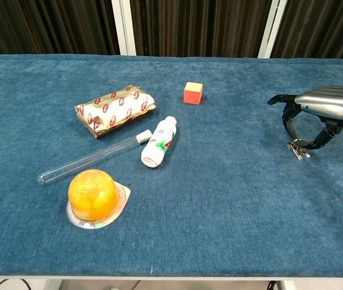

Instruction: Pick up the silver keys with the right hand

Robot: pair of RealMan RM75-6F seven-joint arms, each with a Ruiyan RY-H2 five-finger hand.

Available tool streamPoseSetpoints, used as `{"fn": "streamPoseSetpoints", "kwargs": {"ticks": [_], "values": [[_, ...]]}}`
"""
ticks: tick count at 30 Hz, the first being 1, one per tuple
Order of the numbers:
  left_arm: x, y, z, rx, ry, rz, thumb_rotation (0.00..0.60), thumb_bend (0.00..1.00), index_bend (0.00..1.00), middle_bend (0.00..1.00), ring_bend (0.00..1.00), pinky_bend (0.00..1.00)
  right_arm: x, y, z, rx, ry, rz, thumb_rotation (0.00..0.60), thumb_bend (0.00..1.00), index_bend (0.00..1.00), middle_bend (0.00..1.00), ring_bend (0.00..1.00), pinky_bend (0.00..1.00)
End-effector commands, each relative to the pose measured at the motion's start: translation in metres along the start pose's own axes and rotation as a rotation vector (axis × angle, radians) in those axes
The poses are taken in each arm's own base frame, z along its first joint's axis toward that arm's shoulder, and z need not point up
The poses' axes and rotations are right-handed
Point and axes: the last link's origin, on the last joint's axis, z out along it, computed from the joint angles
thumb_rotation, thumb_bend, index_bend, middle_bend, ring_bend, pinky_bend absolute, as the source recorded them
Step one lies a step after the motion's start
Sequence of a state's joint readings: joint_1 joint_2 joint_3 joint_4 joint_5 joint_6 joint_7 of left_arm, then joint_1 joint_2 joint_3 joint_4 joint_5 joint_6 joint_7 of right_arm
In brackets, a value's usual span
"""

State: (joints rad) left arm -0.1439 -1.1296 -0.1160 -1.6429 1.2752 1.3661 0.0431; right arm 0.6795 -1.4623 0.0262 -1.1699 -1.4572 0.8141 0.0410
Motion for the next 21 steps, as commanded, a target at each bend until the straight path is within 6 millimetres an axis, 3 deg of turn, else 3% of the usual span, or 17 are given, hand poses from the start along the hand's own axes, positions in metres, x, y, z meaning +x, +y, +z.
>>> {"fn": "streamPoseSetpoints", "kwargs": {"ticks": [1, 14, 21], "values": [[0.000, 0.000, 0.000, 0.004, -0.002, -0.003, 0.600, 0.30, 0.18, 0.07, 0.03, 0.15, 0.003, 0.000, -0.001, 0.001, 0.013, 0.003, 0.600, 0.60, 0.69, 0.09, 0.24, 0.23], [0.000, 0.000, -0.001, 0.009, -0.005, -0.005, 0.600, 0.30, 0.18, 0.07, 0.03, 0.15, 0.020, -0.006, -0.010, 0.031, 0.075, 0.014, 0.600, 0.62, 0.72, 0.09, 0.25, 0.24], [0.000, 0.000, -0.001, 0.009, -0.007, -0.007, 0.600, 0.30, 0.18, 0.07, 0.03, 0.15, 0.047, -0.011, -0.015, 0.056, 0.133, 0.058, 0.600, 0.62, 0.73, 0.09, 0.25, 0.25]]}}
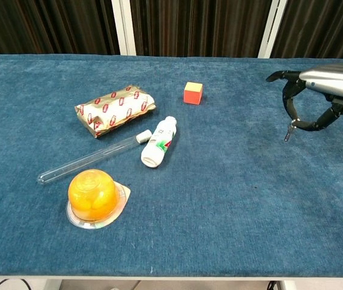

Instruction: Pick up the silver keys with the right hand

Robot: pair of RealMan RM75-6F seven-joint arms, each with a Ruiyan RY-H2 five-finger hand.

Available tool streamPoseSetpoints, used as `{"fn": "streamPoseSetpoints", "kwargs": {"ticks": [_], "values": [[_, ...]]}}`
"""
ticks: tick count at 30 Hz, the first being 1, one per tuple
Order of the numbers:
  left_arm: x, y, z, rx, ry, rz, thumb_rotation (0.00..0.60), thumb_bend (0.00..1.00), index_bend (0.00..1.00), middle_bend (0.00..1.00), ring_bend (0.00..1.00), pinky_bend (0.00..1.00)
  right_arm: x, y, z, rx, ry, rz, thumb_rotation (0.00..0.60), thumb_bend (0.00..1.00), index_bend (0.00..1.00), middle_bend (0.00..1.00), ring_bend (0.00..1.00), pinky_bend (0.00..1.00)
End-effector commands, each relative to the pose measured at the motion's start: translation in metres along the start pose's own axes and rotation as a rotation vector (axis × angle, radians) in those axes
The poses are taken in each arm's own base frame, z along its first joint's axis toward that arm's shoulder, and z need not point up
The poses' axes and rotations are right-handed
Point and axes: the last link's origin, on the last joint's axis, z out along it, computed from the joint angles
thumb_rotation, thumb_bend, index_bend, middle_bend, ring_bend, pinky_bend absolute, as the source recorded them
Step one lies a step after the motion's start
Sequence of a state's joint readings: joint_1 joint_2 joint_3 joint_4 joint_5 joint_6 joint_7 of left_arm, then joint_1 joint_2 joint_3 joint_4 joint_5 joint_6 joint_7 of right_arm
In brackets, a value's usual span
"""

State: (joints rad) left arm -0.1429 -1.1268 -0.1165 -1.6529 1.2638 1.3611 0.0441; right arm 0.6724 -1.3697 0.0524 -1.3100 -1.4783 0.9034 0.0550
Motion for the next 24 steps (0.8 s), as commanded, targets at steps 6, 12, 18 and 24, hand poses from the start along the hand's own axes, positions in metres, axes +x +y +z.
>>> {"fn": "streamPoseSetpoints", "kwargs": {"ticks": [6, 12, 18, 24], "values": [[0.000, 0.001, 0.000, -0.002, 0.000, 0.001, 0.600, 0.30, 0.18, 0.07, 0.03, 0.15, 0.050, -0.012, 0.011, 0.038, 0.075, 0.022, 0.600, 0.62, 0.74, 0.09, 0.25, 0.25], [-0.001, 0.000, -0.001, 0.000, -0.005, 0.001, 0.600, 0.30, 0.18, 0.07, 0.03, 0.15, 0.108, -0.026, 0.026, 0.070, 0.146, 0.049, 0.600, 0.62, 0.74, 0.09, 0.25, 0.25], [-0.001, 0.001, 0.000, 0.000, -0.010, 0.003, 0.600, 0.30, 0.18, 0.07, 0.03, 0.15, 0.159, -0.045, 0.032, 0.099, 0.206, 0.020, 0.600, 0.62, 0.74, 0.09, 0.26, 0.25], [-0.002, 0.001, -0.001, -0.001, -0.012, 0.003, 0.600, 0.30, 0.18, 0.07, 0.03, 0.15, 0.188, -0.059, 0.033, 0.112, 0.217, 0.054, 0.600, 0.62, 0.74, 0.09, 0.26, 0.26]]}}
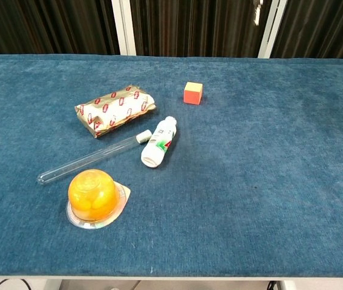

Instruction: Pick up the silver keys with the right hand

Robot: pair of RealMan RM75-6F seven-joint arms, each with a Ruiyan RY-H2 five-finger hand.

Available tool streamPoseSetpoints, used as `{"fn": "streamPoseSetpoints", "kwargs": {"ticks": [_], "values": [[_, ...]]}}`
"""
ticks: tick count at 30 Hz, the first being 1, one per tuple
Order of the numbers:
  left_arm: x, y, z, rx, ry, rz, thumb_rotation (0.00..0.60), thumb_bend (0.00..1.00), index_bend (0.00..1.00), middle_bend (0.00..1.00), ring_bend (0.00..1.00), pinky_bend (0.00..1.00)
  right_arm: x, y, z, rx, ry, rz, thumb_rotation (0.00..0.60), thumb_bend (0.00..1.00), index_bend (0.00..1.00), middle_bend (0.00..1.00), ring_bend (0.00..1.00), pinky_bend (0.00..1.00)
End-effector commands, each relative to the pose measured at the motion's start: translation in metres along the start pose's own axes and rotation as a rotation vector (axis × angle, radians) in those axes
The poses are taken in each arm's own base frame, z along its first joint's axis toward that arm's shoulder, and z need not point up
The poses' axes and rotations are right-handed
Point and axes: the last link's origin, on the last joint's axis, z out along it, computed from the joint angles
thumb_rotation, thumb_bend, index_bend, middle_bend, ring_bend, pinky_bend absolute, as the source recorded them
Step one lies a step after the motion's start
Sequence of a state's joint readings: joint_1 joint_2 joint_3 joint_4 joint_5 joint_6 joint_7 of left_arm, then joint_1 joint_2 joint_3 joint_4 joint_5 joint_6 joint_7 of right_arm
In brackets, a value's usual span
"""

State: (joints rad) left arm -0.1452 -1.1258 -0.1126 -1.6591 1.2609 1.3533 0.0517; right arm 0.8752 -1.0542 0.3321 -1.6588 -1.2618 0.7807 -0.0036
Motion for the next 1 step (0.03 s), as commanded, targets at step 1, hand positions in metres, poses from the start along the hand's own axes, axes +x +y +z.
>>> {"fn": "streamPoseSetpoints", "kwargs": {"ticks": [1], "values": [[0.0002, -0.0001, -0.0003, 0.000, 0.000, 0.000, 0.600, 0.30, 0.18, 0.07, 0.03, 0.15, 0.0122, -0.0080, 0.0043, 0.007, -0.005, 0.014, 0.600, 0.62, 0.74, 0.09, 0.26, 0.26]]}}
